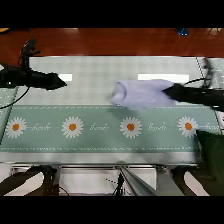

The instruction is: Fold the shirts.

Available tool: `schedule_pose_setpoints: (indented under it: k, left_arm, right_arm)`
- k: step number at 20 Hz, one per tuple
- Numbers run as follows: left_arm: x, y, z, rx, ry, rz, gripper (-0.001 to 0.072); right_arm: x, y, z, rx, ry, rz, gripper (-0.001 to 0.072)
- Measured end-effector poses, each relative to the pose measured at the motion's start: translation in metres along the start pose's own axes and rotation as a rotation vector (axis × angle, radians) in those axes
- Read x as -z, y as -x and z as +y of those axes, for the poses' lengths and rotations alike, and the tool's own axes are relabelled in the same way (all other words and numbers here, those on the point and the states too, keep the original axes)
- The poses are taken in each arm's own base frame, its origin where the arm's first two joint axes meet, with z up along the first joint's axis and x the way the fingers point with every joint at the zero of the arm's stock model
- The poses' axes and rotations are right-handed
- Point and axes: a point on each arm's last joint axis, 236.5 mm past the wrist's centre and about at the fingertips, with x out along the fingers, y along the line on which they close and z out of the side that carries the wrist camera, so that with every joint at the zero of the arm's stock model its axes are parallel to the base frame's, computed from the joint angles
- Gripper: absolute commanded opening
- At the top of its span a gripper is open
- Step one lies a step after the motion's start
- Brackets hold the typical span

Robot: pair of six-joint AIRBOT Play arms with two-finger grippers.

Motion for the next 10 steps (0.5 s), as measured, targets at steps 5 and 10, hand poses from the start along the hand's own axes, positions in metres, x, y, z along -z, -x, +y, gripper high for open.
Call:
schedule_pose_setpoints:
  k: [5,10]
  left_arm:
    - [0.001,-0.009,-0.001,0.005,0.009,0.012,0.0019]
    - [0.005,-0.019,0.003,0.009,0.017,0.035,0.0019]
  right_arm:
    - [-0.005,0.164,-0.107,0.57,-0.049,-0.093,0.0022]
    - [0.046,0.255,-0.155,0.903,-0.261,-0.065,0.0024]
